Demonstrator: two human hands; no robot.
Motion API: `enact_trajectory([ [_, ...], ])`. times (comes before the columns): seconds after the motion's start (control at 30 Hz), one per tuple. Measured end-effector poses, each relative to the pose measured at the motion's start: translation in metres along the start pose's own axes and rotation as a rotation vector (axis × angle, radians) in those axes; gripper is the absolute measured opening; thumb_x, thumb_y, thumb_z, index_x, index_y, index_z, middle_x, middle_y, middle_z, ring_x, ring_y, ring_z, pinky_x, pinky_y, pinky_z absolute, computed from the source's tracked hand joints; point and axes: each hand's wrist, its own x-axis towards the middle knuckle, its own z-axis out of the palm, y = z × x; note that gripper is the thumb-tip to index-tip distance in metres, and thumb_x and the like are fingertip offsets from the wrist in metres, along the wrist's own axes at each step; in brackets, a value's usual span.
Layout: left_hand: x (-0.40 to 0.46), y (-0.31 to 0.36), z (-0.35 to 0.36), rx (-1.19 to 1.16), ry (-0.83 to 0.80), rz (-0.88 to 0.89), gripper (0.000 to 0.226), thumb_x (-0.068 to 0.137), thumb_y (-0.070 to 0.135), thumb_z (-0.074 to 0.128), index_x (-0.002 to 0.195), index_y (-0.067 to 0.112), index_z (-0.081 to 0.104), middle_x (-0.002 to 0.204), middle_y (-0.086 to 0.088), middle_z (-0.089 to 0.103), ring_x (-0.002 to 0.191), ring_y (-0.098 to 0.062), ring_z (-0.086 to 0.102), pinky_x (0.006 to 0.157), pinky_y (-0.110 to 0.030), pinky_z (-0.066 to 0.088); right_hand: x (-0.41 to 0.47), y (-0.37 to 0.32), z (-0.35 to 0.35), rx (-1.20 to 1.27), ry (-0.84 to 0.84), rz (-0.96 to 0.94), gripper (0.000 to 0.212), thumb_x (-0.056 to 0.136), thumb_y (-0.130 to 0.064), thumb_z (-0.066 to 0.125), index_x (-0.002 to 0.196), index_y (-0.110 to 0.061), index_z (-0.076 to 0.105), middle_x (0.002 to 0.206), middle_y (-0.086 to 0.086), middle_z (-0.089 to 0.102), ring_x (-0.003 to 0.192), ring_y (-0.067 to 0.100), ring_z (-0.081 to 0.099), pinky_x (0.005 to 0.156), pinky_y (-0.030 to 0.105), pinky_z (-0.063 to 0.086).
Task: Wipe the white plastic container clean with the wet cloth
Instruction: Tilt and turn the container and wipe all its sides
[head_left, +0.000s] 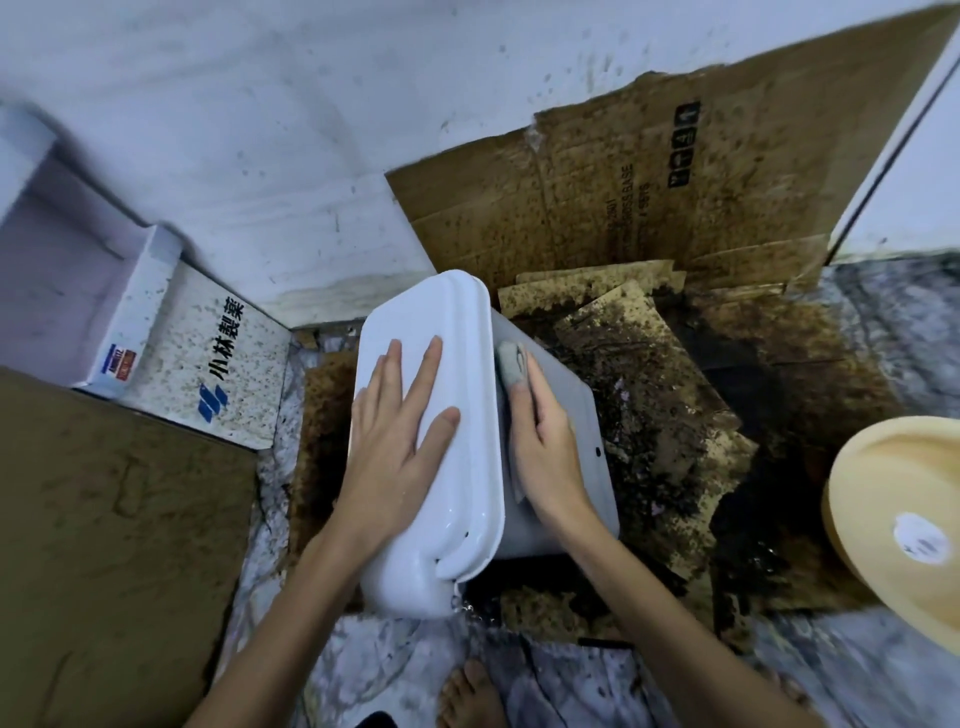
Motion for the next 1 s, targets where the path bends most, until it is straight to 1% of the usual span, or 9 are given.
enact_trajectory([
  [0.1, 0.002, 0.008, 0.005, 0.008, 0.006, 0.018, 0.068, 0.101, 0.078, 0.016, 0.164, 0.059, -0.001, 0.179, 0.007, -0.01, 0.162, -0.006, -0.019, 0.132, -0.053, -0.001, -0.001, -0.016, -0.008, 0.128, 0.05, 0.013, 0.051, 0.115, -0.036, 0.04, 0.165, -0.026, 0.036, 0.143, -0.042, 0.044, 0.133, -0.027, 0.041, 0.109, 0.005, 0.039],
  [0.17, 0.004, 0.015, 0.01, 0.018, 0.004, 0.022, 0.067, 0.1, 0.079, 0.015, 0.163, 0.061, -0.002, 0.179, 0.007, -0.012, 0.162, -0.007, -0.019, 0.132, -0.053, -0.002, -0.003, -0.031, -0.01, 0.115, 0.044, -0.027, 0.052, 0.114, -0.039, 0.041, 0.165, -0.027, 0.037, 0.147, -0.04, 0.046, 0.137, -0.023, 0.04, 0.105, 0.001, 0.038],
  [0.3, 0.006, 0.026, 0.015, 0.056, 0.004, -0.005, 0.063, 0.101, 0.075, 0.017, 0.158, 0.067, -0.008, 0.179, 0.008, -0.012, 0.163, -0.01, -0.016, 0.132, -0.047, -0.006, -0.015, -0.052, -0.008, -0.138, -0.064, -0.117, 0.052, 0.115, -0.036, 0.038, 0.166, -0.028, 0.032, 0.168, -0.025, 0.025, 0.158, -0.007, 0.011, 0.112, -0.005, 0.014],
  [0.33, 0.005, 0.028, 0.015, 0.059, 0.002, -0.01, 0.062, 0.101, 0.074, 0.016, 0.156, 0.068, -0.01, 0.179, 0.008, -0.013, 0.163, -0.01, -0.016, 0.131, -0.046, -0.007, -0.02, -0.053, -0.009, -0.206, -0.085, -0.131, 0.052, 0.116, -0.033, 0.038, 0.167, -0.026, 0.03, 0.17, -0.022, 0.021, 0.16, -0.003, 0.005, 0.115, -0.003, 0.01],
  [0.4, 0.005, 0.03, 0.015, 0.045, 0.001, -0.01, 0.062, 0.102, 0.072, 0.016, 0.158, 0.067, -0.01, 0.179, 0.007, -0.013, 0.163, -0.01, -0.017, 0.131, -0.045, -0.008, -0.034, -0.051, -0.009, -0.293, -0.097, -0.14, 0.053, 0.116, -0.029, 0.036, 0.168, -0.025, 0.025, 0.174, -0.018, 0.014, 0.162, 0.004, -0.001, 0.127, 0.013, 0.008],
  [0.5, 0.003, 0.033, 0.015, 0.033, 0.003, -0.001, 0.063, 0.104, 0.066, 0.019, 0.162, 0.061, -0.005, 0.179, 0.004, -0.012, 0.164, -0.012, -0.016, 0.13, -0.047, -0.008, -0.059, -0.046, -0.008, -0.321, -0.034, -0.131, 0.054, 0.116, -0.029, 0.035, 0.169, -0.025, 0.021, 0.176, -0.013, 0.011, 0.163, 0.003, 0.003, 0.134, 0.034, 0.01],
  [0.67, 0.004, 0.04, 0.016, 0.036, -0.002, 0.009, 0.063, 0.105, 0.064, 0.018, 0.164, 0.057, -0.003, 0.179, 0.002, -0.013, 0.164, -0.015, -0.017, 0.129, -0.048, -0.009, -0.107, -0.042, -0.003, -0.339, 0.038, -0.054, 0.057, 0.108, -0.05, 0.025, 0.163, -0.045, 0.009, 0.174, -0.024, -0.003, 0.158, -0.007, 0.005, 0.131, 0.03, 0.017],
  [0.83, 0.002, 0.035, 0.016, 0.029, 0.026, 0.002, 0.06, 0.112, 0.055, 0.028, 0.165, 0.056, 0.0, 0.179, 0.002, -0.011, 0.164, -0.015, -0.016, 0.13, -0.049, -0.008, -0.153, -0.032, 0.013, -0.421, 0.053, -0.053, 0.063, 0.103, -0.06, 0.012, 0.162, -0.052, -0.007, 0.17, -0.028, -0.024, 0.144, -0.024, -0.011, 0.119, 0.02, 0.008],
  [1.0, 0.001, 0.034, 0.014, 0.032, 0.018, 0.018, 0.061, 0.112, 0.056, 0.028, 0.166, 0.054, 0.001, 0.179, 0.002, -0.012, 0.164, -0.014, -0.017, 0.128, -0.045, -0.01, -0.141, -0.03, 0.003, -0.494, 0.104, -0.075, 0.055, 0.108, -0.054, 0.02, 0.161, -0.057, 0.004, 0.174, -0.015, -0.021, 0.137, -0.002, 0.013, 0.117, 0.031, 0.024],
])
